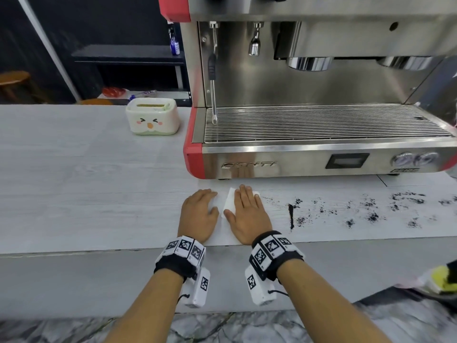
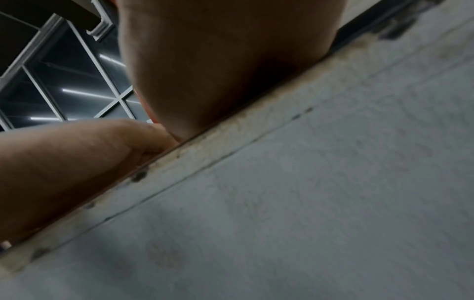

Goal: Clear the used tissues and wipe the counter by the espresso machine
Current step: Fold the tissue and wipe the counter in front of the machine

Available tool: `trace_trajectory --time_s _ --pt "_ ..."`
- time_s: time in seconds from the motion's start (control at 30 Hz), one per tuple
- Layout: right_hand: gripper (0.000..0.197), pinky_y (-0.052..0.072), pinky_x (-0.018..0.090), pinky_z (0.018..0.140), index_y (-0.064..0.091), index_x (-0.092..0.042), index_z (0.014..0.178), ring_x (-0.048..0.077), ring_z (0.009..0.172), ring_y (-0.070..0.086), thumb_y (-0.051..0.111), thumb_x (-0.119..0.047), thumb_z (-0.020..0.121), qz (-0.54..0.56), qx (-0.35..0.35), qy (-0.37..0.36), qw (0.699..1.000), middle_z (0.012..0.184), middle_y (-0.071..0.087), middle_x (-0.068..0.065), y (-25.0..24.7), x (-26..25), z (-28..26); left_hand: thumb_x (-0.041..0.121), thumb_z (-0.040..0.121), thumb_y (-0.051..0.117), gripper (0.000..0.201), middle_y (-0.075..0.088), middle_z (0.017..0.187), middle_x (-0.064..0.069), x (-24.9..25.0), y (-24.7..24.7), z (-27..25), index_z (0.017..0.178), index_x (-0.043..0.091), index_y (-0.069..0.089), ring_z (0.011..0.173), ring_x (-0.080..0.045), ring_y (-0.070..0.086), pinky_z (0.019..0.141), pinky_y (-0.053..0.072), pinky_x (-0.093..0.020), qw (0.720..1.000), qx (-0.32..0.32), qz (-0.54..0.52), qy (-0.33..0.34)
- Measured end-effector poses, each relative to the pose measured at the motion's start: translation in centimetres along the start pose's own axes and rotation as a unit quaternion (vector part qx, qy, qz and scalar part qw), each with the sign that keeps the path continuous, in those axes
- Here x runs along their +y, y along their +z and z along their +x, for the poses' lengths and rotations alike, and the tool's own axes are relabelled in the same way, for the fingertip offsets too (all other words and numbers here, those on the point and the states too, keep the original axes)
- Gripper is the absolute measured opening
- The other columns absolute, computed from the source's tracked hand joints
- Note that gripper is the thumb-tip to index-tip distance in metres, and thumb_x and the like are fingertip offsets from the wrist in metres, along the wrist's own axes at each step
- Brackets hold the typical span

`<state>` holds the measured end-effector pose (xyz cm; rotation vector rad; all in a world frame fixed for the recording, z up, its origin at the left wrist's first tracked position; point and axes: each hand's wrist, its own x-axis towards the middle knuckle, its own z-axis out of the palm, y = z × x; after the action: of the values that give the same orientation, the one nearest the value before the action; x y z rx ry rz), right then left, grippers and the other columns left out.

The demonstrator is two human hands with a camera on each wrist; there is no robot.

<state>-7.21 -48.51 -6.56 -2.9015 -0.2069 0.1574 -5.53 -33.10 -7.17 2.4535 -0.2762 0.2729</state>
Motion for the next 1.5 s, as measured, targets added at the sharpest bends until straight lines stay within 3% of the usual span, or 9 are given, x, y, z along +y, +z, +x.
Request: trace_trajectory --time_s 0.17,0.27,0.47,0.6,0.8,1.07,1.2,1.3,1.5 --pt "0.074 -0.003 0.038 0.120 0.003 -0.005 0.150 0.022 0.148 -0.004 0.007 -0.053 0.093 -0.019 0.016 0.023 0.999 0.160 -0.001 0.011 -0.3 2.3 0.6 0.017 0.087 0.054 0.041 0.049 0.139 -0.003 0.2 0.2 -0.3 0.128 0.015 0.056 0.128 -0.022 0.043 0.111 0.025 -0.033 0.999 -0.003 0.033 0.009" --pt "0.068 -0.002 0.038 0.120 0.004 -0.006 0.150 0.022 0.148 -0.004 0.020 -0.046 0.099 -0.019 0.018 0.036 0.999 0.160 0.000 0.011 -0.6 3.8 0.3 0.018 0.088 0.054 0.041 0.049 0.140 -0.002 0.0 0.2 -0.3 0.129 0.016 0.055 0.129 -0.021 0.042 0.112 0.024 -0.032 0.999 -0.006 0.033 0.007" --pt "0.066 -0.002 0.038 0.120 0.004 -0.005 0.150 0.023 0.148 -0.003 0.020 -0.044 0.099 -0.020 0.012 0.064 0.998 0.160 0.000 0.011 -1.5 6.9 -0.5 0.018 0.090 0.052 0.040 0.046 0.143 -0.001 0.0 0.2 -0.5 0.131 0.018 0.053 0.134 -0.018 0.037 0.112 0.014 -0.024 1.000 -0.006 0.024 0.003" --pt "0.063 0.001 0.039 0.121 0.006 -0.003 0.150 0.024 0.148 -0.001 0.021 -0.040 0.100 0.002 0.015 0.088 0.996 0.160 0.003 0.013 -2.5 7.4 -0.7 0.018 0.091 0.052 0.040 0.045 0.144 0.000 0.0 0.2 -0.5 0.131 0.018 0.053 0.137 -0.018 0.034 0.116 0.016 -0.030 1.000 -0.014 0.017 -0.005" --pt "0.064 -0.003 0.037 0.120 0.002 -0.005 0.150 0.024 0.147 -0.008 0.016 -0.042 0.100 0.054 0.029 -0.016 0.998 0.159 -0.005 0.013 -3.0 2.6 -2.6 0.019 0.090 0.053 0.040 0.047 0.143 0.001 -0.2 0.6 -0.4 0.129 0.019 0.055 0.137 -0.018 0.035 0.117 0.019 -0.032 1.000 -0.008 0.011 -0.015" --pt "0.095 -0.009 0.036 0.119 0.001 -0.004 0.150 0.024 0.147 -0.009 -0.025 -0.056 0.075 -0.006 0.014 -0.052 0.999 0.159 -0.007 0.013 0.3 0.6 -4.2 0.021 0.090 0.054 0.039 0.048 0.143 0.001 -0.7 0.8 -0.2 0.129 0.020 0.055 0.137 -0.018 0.035 0.117 0.020 -0.033 1.000 -0.009 0.013 -0.008" --pt "0.089 -0.009 0.034 0.118 -0.001 -0.005 0.150 0.022 0.147 -0.009 -0.020 -0.058 0.081 -0.015 0.017 -0.045 0.999 0.160 -0.008 0.011 0.1 2.3 -4.2 0.022 0.090 0.053 0.039 0.047 0.143 0.002 -0.6 0.8 -0.3 0.129 0.021 0.055 0.137 -0.017 0.034 0.117 0.021 -0.034 1.000 -0.010 0.011 -0.011" --pt "0.086 -0.009 0.032 0.117 -0.001 -0.006 0.150 0.020 0.147 -0.009 -0.012 -0.054 0.079 -0.021 0.012 -0.030 0.999 0.160 -0.007 0.009 -0.2 4.1 -4.5 0.022 0.090 0.052 0.039 0.046 0.144 0.003 -0.4 0.6 -0.3 0.130 0.022 0.054 0.138 -0.016 0.033 0.118 0.019 -0.032 1.000 -0.014 0.011 -0.015" --pt "0.088 -0.006 0.032 0.118 -0.001 -0.008 0.151 0.019 0.148 -0.007 -0.012 -0.057 0.078 -0.030 0.003 -0.004 1.000 0.160 -0.004 0.008 -1.2 8.0 -5.1 0.023 0.091 0.050 0.040 0.045 0.145 0.004 -0.3 0.5 -0.3 0.131 0.023 0.053 0.139 -0.015 0.032 0.118 0.018 -0.034 1.000 -0.023 0.012 -0.017"
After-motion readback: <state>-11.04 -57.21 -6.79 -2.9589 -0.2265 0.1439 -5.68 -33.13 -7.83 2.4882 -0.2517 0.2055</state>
